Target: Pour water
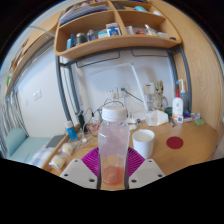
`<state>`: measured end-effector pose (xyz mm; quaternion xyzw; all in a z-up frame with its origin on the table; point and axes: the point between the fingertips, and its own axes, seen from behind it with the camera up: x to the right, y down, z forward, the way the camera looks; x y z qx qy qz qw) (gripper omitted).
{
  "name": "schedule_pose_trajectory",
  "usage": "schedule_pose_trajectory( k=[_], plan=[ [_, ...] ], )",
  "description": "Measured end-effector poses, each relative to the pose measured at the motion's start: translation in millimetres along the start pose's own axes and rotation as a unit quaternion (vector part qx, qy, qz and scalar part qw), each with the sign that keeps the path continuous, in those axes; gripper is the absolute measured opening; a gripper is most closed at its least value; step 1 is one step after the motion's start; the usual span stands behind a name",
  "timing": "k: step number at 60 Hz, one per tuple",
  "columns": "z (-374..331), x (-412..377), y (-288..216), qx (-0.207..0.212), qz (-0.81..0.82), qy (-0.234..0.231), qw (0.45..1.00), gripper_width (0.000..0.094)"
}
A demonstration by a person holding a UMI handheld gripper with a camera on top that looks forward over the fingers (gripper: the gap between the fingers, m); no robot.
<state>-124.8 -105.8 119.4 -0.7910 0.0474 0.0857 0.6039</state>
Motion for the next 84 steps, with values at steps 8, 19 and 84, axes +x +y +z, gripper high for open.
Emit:
schedule_pose_trajectory(
  k=[8,19,84],
  plan=[
    [23.5,-30.6,-26.5,-0.013,0.164,-0.028,0.986,0.0309],
    [55.4,-41.2,-59.9,-0.002,0.423,-0.072,0.903,0.0311],
    [100.5,2.8,-69.5,-0.045,0.788,-0.068,0.61,0.0314]
  ],
)
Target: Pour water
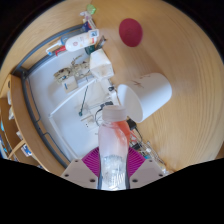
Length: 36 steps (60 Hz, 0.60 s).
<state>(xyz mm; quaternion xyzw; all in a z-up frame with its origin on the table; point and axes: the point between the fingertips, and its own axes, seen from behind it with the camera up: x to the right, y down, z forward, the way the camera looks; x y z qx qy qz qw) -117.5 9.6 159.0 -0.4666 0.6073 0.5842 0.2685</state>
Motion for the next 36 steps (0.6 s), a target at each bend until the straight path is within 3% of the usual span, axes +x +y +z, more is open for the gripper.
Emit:
schedule_pose_trajectory(
  k=[8,13,17,25,31,36],
  plan=[
    [-9.2,-21.4,10.4,-0.019,-0.136,0.011,0.99,0.0313],
    [-18.9,-36.4,5.9,-0.022,-0.306,0.026,0.951,0.0321],
    [-32.6,-52.6,-8.4,-0.012,-0.44,0.046,0.897,0.0322],
    [-56.3,-90.2,-66.8,0.056,-0.646,0.095,0.756,0.0331],
    [-72.7,-109.6,-120.1,0.11,-0.743,0.14,0.645,0.0332],
    [-75.7,-114.4,-154.5,0.133,-0.786,0.153,0.584,0.0334]
  ],
)
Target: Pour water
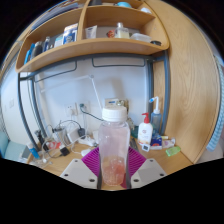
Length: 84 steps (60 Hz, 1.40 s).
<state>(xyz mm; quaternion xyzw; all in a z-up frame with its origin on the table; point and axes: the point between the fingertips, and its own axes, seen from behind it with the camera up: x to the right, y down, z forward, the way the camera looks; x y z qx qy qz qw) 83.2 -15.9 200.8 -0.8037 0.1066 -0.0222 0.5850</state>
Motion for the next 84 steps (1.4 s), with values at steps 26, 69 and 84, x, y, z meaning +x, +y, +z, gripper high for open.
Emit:
schedule_pose_trajectory(
  k=[26,69,84],
  plan=[
    [68.4,56.4,81.5,0.005,-0.052,-0.005,0.999,0.0343],
    [-23.0,68.6,148.2,-0.101,-0.044,-0.009,0.994,0.0721],
    [-85.8,56.0,112.5,-0.129,-0.041,-0.053,0.989,0.0719]
  ],
)
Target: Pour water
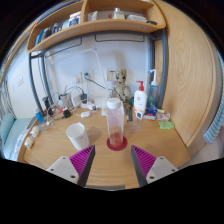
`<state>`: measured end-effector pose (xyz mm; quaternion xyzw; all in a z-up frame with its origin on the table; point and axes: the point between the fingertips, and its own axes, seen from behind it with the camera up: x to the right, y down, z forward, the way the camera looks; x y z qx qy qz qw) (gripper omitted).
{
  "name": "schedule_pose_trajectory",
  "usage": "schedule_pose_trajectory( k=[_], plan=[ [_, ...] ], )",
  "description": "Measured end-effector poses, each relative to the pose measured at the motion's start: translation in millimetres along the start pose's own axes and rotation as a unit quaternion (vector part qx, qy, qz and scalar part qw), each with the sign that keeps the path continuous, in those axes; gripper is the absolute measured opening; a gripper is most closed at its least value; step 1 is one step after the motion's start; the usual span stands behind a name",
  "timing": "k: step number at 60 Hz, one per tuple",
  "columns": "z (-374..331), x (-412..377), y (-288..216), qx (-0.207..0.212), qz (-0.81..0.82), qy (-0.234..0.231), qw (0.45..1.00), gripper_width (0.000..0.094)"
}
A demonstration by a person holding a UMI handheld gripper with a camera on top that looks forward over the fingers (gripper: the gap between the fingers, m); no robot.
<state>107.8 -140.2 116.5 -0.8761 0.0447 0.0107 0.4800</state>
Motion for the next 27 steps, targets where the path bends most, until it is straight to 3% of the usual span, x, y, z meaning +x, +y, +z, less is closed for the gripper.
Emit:
schedule_pose_trajectory(
  k=[27],
  plan=[
    [-43.0,-12.8,-52.2,0.014,-0.022,-0.044,0.999,0.0712]
  ],
)
